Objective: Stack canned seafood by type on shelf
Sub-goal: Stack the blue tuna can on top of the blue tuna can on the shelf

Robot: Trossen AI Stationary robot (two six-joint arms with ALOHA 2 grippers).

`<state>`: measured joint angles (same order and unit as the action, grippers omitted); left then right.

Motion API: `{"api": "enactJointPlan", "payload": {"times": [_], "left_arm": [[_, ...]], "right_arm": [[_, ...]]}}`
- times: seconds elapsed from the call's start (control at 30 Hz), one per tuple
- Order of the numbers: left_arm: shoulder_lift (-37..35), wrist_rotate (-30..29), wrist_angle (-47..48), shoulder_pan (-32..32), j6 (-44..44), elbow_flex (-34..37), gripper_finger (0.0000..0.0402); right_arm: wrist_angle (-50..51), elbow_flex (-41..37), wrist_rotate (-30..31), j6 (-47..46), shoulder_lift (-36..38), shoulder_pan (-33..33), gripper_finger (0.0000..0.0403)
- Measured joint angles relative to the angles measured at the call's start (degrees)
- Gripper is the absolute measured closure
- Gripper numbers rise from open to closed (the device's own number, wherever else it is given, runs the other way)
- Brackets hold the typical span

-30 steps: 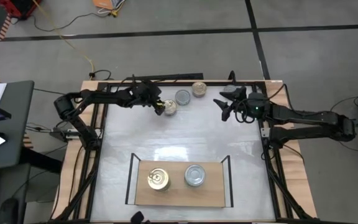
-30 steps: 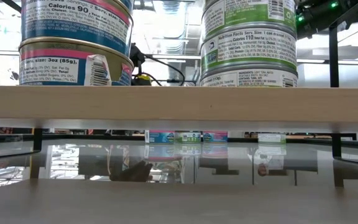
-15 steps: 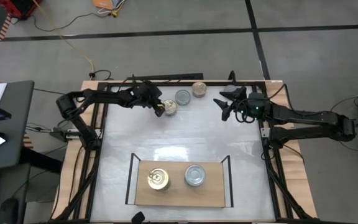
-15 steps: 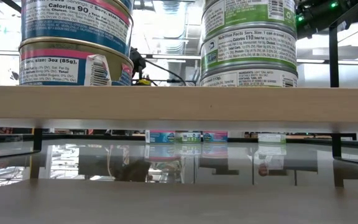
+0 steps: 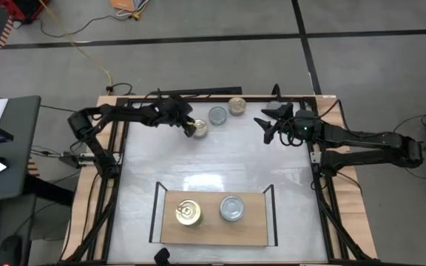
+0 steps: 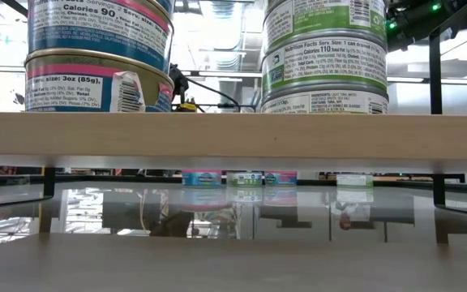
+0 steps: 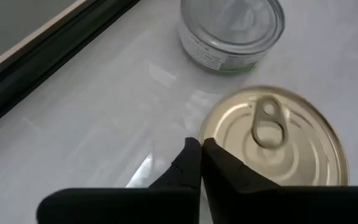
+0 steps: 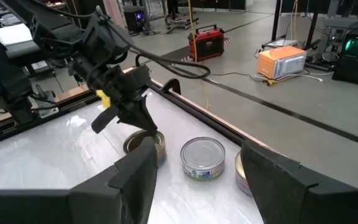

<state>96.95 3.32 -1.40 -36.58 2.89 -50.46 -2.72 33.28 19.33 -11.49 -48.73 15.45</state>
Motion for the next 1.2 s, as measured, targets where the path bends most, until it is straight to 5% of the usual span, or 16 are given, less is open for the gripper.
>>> {"api": "enactJointPlan", "payload": {"times": [0.5, 0.77, 1.0, 1.2], "left_arm": [[0.36, 5.77, 5.29, -6.23, 3.94, 0.45, 0.0401], [-0.58, 5.56, 8.62, -5.78, -1.9, 0.26, 0.0401], [-7.86, -3.9, 16.41, -1.91, -11.29, 0.2, 0.0401], [-16.03, -17.72, 20.07, 6.57, -21.75, 0.19, 0.0378]], "right_arm": [[0.2, 0.0, 0.0, 0.04, -0.02, -0.05, 0.0148], [0.18, 0.0, 0.0, 0.07, 0.0, -0.05, 0.0148], [0.18, 0.0, 0.0, 0.96, 0.0, -0.05, 0.0148], [0.16, 0.0, 0.0, 1.03, -0.01, -0.05, 0.0148]]}}
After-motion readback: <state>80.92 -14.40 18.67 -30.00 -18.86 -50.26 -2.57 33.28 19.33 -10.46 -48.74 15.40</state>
